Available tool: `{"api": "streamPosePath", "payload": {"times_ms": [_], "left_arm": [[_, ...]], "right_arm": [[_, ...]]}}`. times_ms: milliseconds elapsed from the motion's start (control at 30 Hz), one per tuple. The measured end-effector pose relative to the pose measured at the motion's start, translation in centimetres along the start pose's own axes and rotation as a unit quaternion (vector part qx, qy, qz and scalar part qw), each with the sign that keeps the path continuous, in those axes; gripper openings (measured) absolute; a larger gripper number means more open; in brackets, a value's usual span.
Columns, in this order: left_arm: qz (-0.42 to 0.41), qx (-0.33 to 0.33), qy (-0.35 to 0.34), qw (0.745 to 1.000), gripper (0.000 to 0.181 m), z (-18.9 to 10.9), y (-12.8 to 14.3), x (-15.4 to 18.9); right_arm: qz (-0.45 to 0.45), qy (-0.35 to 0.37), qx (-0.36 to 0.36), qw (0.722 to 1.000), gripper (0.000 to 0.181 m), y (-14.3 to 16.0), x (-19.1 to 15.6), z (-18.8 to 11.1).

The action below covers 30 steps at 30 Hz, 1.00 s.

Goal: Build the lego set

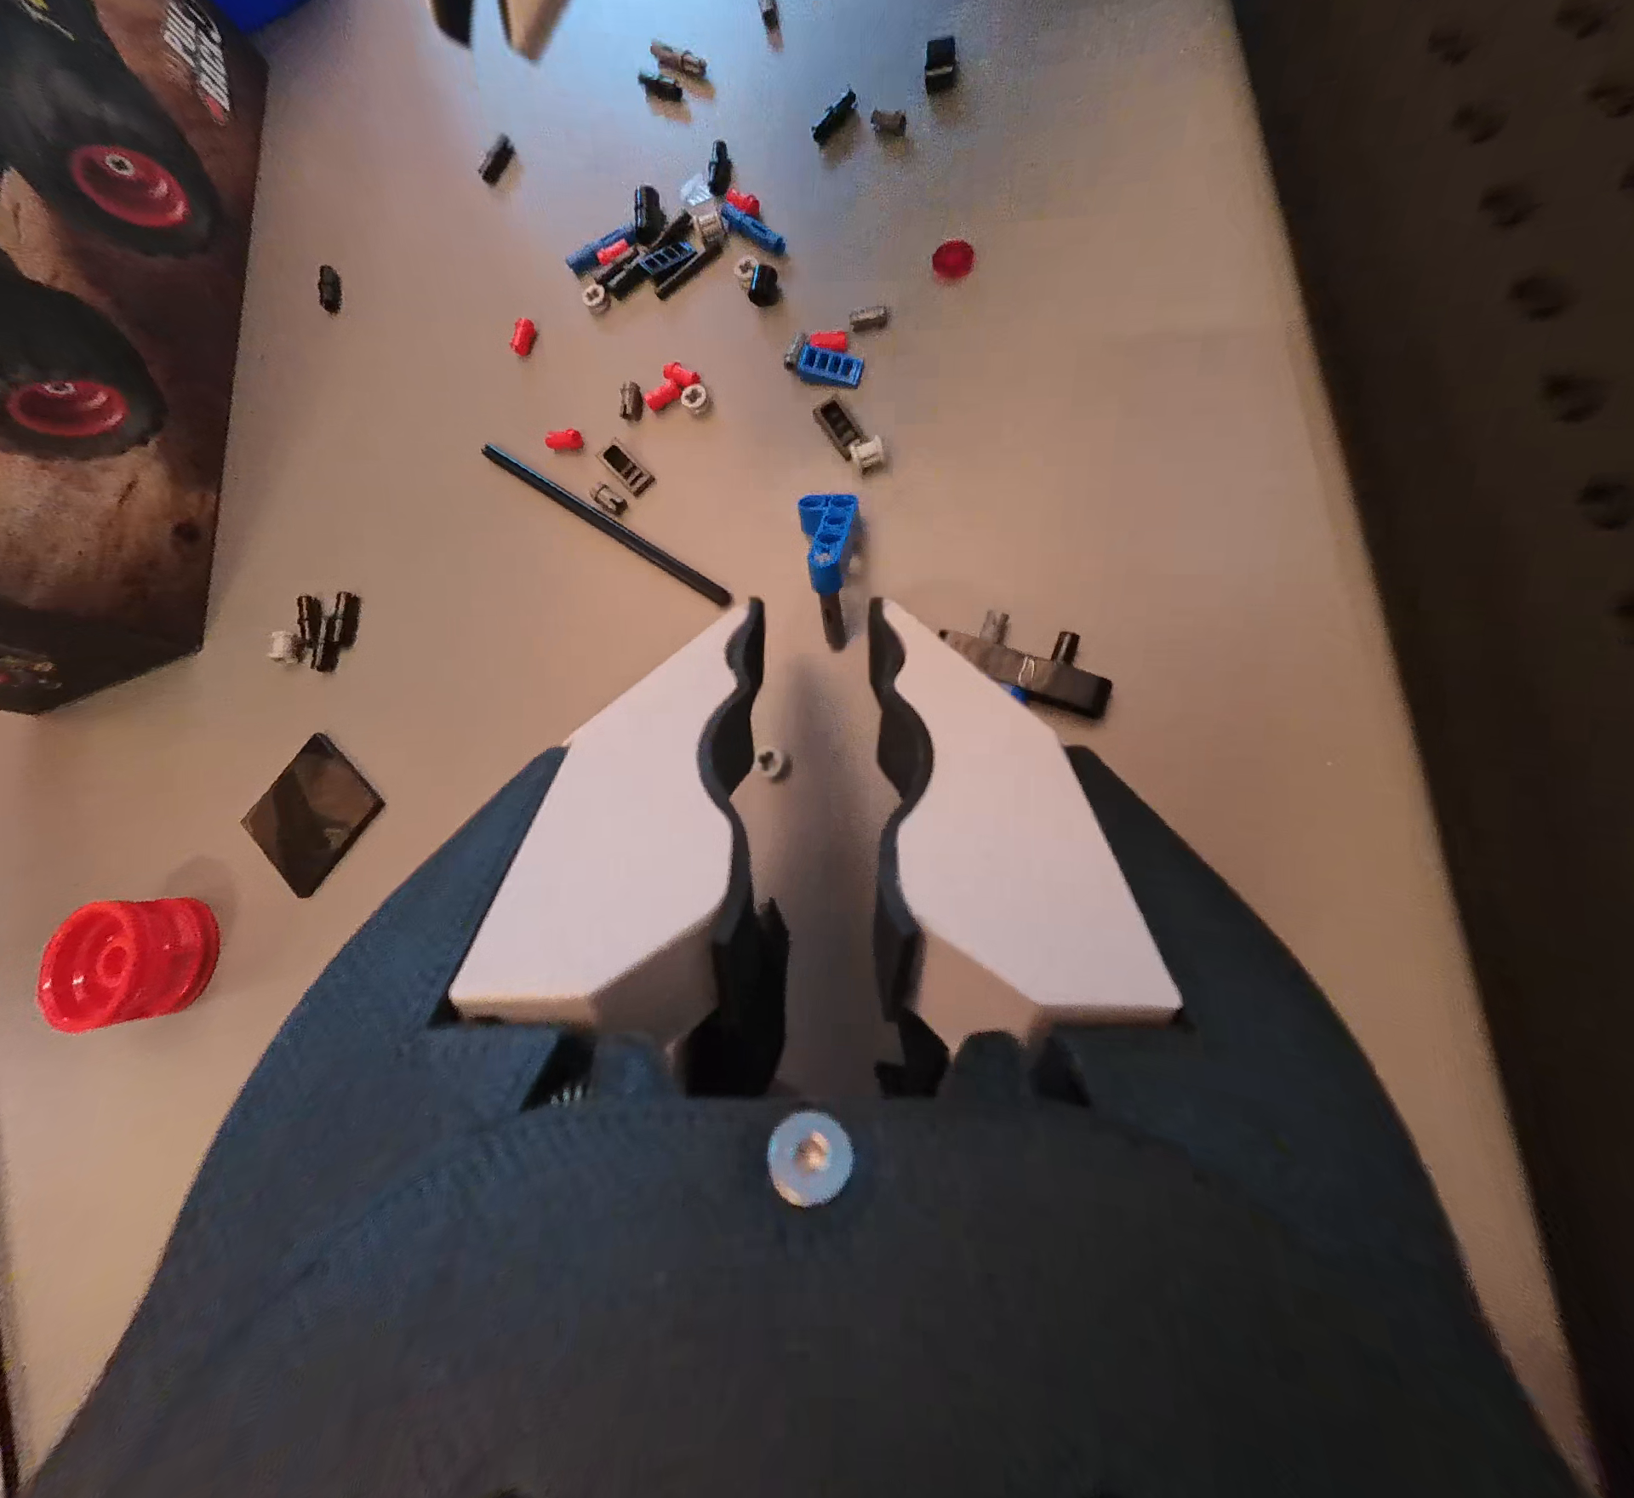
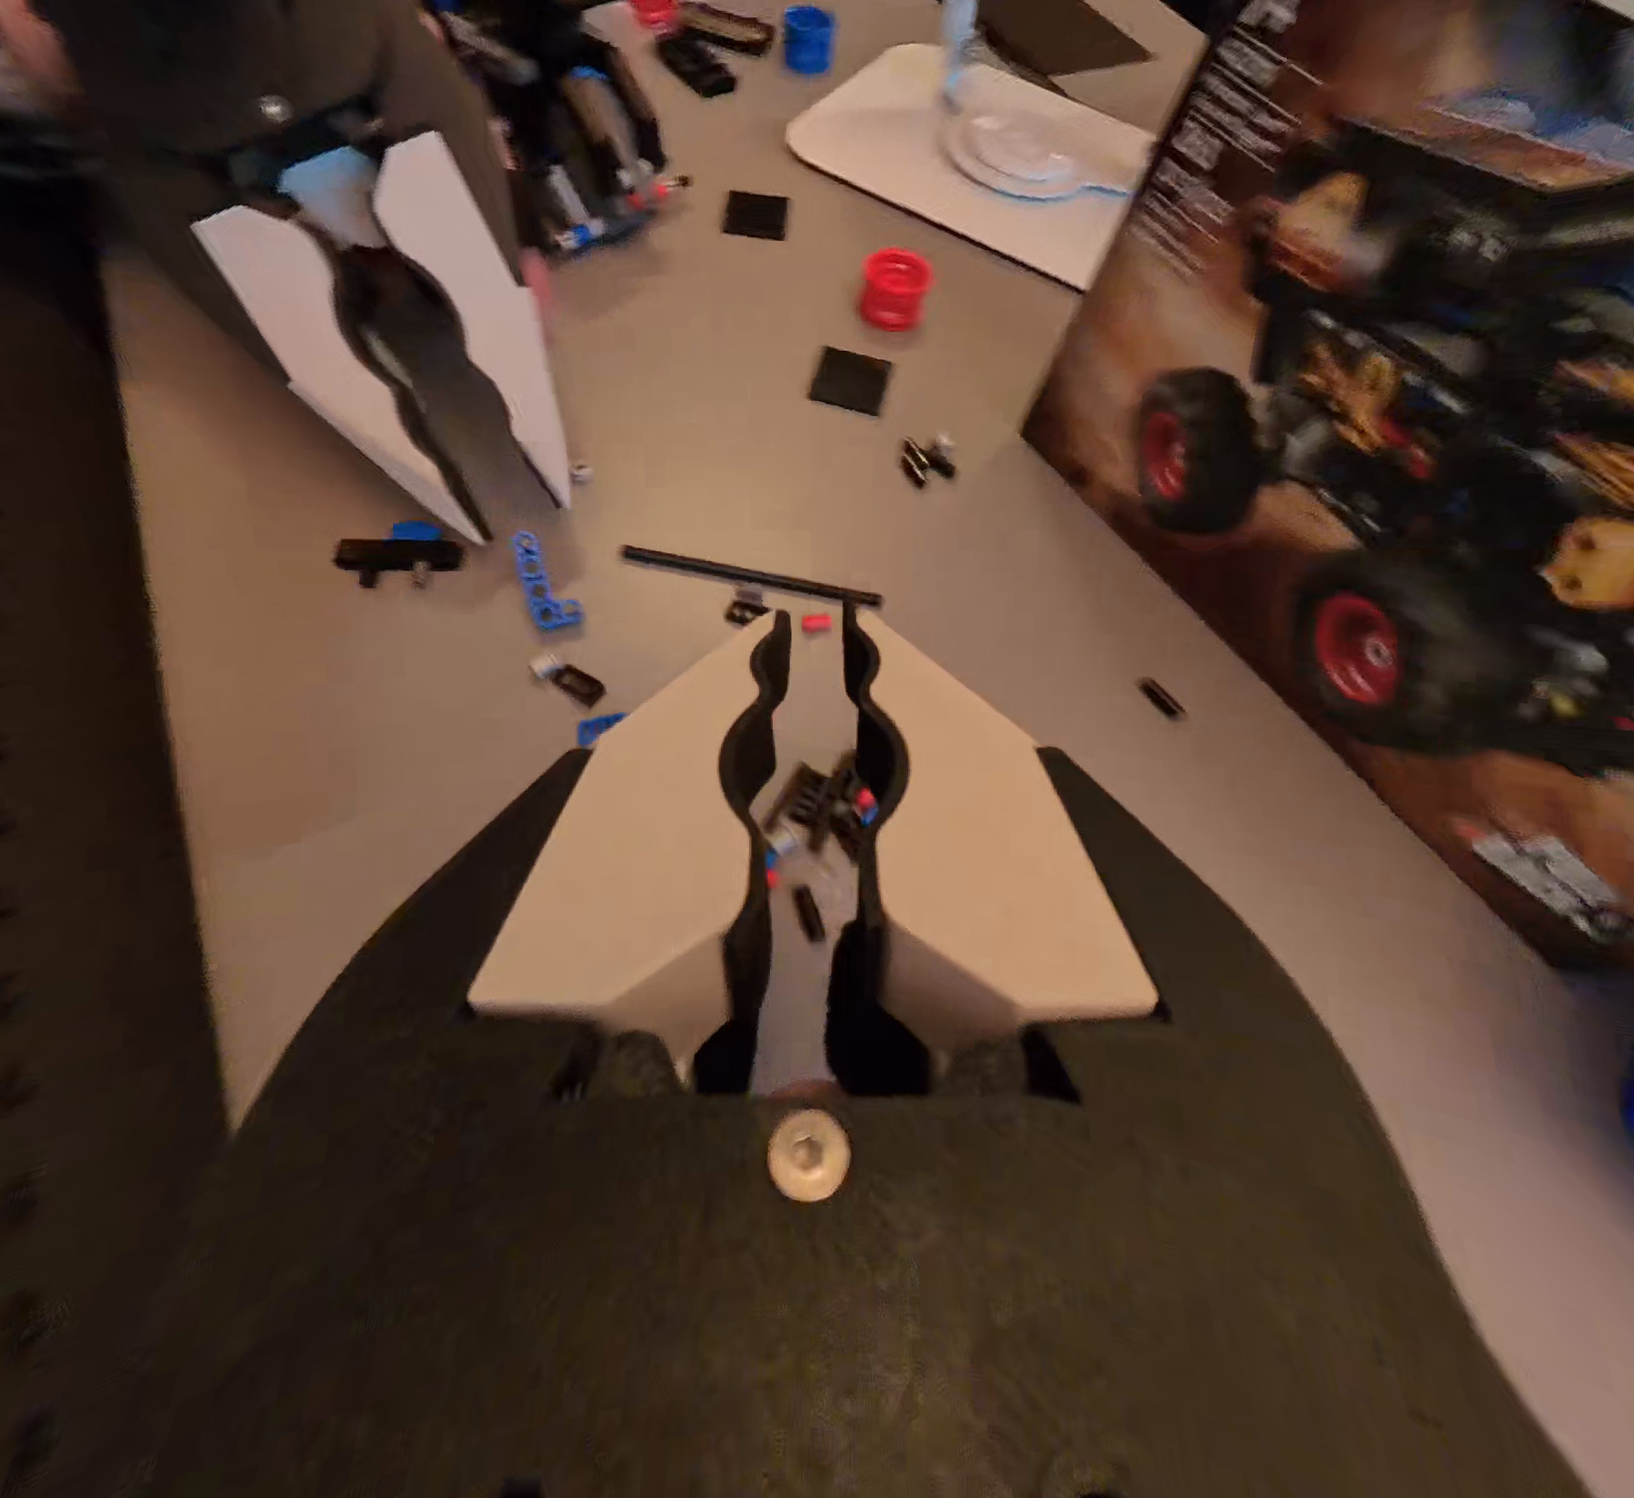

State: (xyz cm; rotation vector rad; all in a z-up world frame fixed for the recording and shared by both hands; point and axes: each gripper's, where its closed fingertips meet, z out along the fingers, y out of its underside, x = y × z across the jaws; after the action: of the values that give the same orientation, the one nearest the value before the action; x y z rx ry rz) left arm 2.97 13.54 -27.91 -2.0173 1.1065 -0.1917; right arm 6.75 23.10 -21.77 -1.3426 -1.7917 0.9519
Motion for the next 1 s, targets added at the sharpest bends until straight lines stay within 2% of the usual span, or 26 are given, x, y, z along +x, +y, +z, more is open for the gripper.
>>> {"api": "streamPosePath", "payload": {"times_ms": [167,433,567,767,1000], "left_arm": [[0.009,0.0,-0.001,1.0,0.024,0.6,-0.3,0.2],[0.013,0.0,0.002,1.0,0.023,0.7,-0.4,0.4],[0.017,-0.001,0.004,1.0,0.023,0.8,-0.4,0.6],[0.019,0.005,-0.003,1.0,0.024,0.7,-0.8,0.5],[0.038,0.03,-0.042,0.998,0.023,0.4,-2.1,-0.4]], "right_arm": [[0.012,-0.022,-0.058,0.998,0.014,3.5,0.0,-1.1],[-0.096,-0.072,-0.204,0.972,0.011,8.1,-2.8,0.5],[-0.094,-0.082,-0.205,0.971,0.002,8.1,-3.0,0.7],[-0.068,-0.085,-0.188,0.976,0.002,7.7,-3.0,0.4],[-0.035,-0.111,-0.104,0.988,0.002,3.7,-4.4,0.1]]}}
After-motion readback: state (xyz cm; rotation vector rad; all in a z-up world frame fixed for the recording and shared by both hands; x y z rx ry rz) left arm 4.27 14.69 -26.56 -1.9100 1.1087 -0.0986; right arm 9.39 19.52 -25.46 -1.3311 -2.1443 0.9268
